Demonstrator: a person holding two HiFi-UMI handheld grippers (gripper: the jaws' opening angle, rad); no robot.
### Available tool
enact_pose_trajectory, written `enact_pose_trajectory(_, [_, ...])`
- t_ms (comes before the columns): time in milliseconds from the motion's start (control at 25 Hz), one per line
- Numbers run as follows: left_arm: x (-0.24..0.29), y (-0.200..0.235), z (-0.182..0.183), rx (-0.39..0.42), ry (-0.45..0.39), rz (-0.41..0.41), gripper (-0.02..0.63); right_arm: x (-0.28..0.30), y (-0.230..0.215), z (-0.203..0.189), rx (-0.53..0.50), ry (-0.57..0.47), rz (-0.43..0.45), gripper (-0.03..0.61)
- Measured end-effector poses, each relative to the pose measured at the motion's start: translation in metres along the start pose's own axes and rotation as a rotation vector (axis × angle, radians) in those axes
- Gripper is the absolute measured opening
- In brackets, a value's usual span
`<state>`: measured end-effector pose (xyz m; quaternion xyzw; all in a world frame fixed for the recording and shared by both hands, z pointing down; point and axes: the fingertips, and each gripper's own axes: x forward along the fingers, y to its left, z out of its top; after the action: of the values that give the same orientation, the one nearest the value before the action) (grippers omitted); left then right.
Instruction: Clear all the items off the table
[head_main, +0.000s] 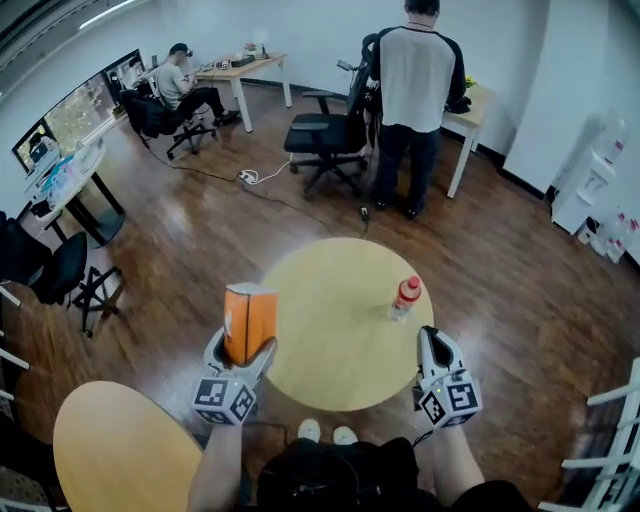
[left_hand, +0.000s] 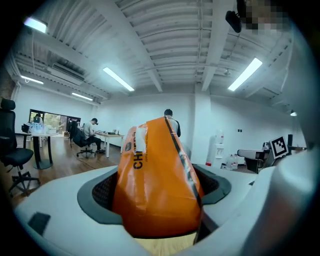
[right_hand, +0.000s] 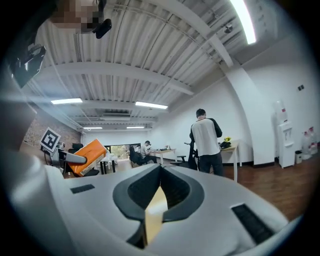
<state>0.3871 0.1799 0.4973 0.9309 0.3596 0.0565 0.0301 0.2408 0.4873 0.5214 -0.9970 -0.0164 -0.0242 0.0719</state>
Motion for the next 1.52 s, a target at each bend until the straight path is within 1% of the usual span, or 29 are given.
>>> enact_pose_trajectory(120, [0.013, -0.004, -0.012, 0.026, 0.041, -0.052, 0.422, -0.012, 0.001, -0.003, -0.038, 0.014, -0.052, 0.005])
enact_pose_trajectory(240, [0.022, -0.005, -0.024, 0.059, 0.091, -0.078, 0.422, -0.016, 0.002, -0.003, -0.059, 0.022, -0.084, 0.005])
enact_pose_trajectory(400, [0.030, -0.007, -0.047, 0.046, 0.159, -0.103, 0.422, -0.015, -0.001, -0.013, -0.048, 0.064, -0.097, 0.005])
enact_pose_trajectory(600, [0.043, -0.010, -0.095, 0.062, 0.277, -0.110, 0.423, -0.013, -0.001, -0.046, -0.017, 0.145, -0.107, 0.005])
enact_pose_trajectory(720, [0.053, -0.007, -0.124, 0.046, 0.342, -0.099, 0.423, -0.012, 0.001, -0.066, 0.008, 0.198, -0.122, 0.005])
enact_pose_trajectory(800, [0.062, -0.005, -0.144, 0.037, 0.382, -0.092, 0.422, -0.009, 0.003, -0.078, 0.006, 0.236, -0.122, 0.005])
enact_pose_trajectory(840, [0.066, -0.006, -0.154, 0.045, 0.402, -0.093, 0.423, -0.007, 0.005, -0.083, 0.003, 0.255, -0.120, 0.005])
enact_pose_trajectory(920, [0.076, -0.010, -0.177, 0.099, 0.444, -0.105, 0.423, -0.005, 0.008, -0.095, -0.005, 0.287, -0.110, 0.005])
enact_pose_trajectory(1080, [0.087, -0.027, -0.222, 0.263, 0.526, -0.152, 0.426, -0.008, 0.004, -0.118, -0.012, 0.338, -0.114, 0.005])
enact_pose_trajectory(1200, [0.093, -0.041, -0.243, 0.395, 0.582, -0.210, 0.431, -0.011, -0.007, -0.125, -0.004, 0.366, -0.139, 0.005])
enact_pose_trajectory(1320, [0.092, -0.049, -0.259, 0.459, 0.611, -0.228, 0.442, -0.015, -0.015, -0.129, 0.003, 0.379, -0.155, 0.005])
enact_pose_trajectory(1440, [0.092, -0.050, -0.271, 0.510, 0.626, -0.237, 0.482, -0.016, -0.019, -0.131, 0.007, 0.386, -0.167, 0.005])
enact_pose_trajectory(1480, [0.092, -0.051, -0.273, 0.519, 0.628, -0.242, 0.499, -0.016, -0.020, -0.131, 0.006, 0.387, -0.167, 0.005])
enact_pose_trajectory(1520, [0.091, -0.053, -0.273, 0.518, 0.629, -0.248, 0.502, -0.016, -0.020, -0.131, 0.003, 0.386, -0.164, 0.005])
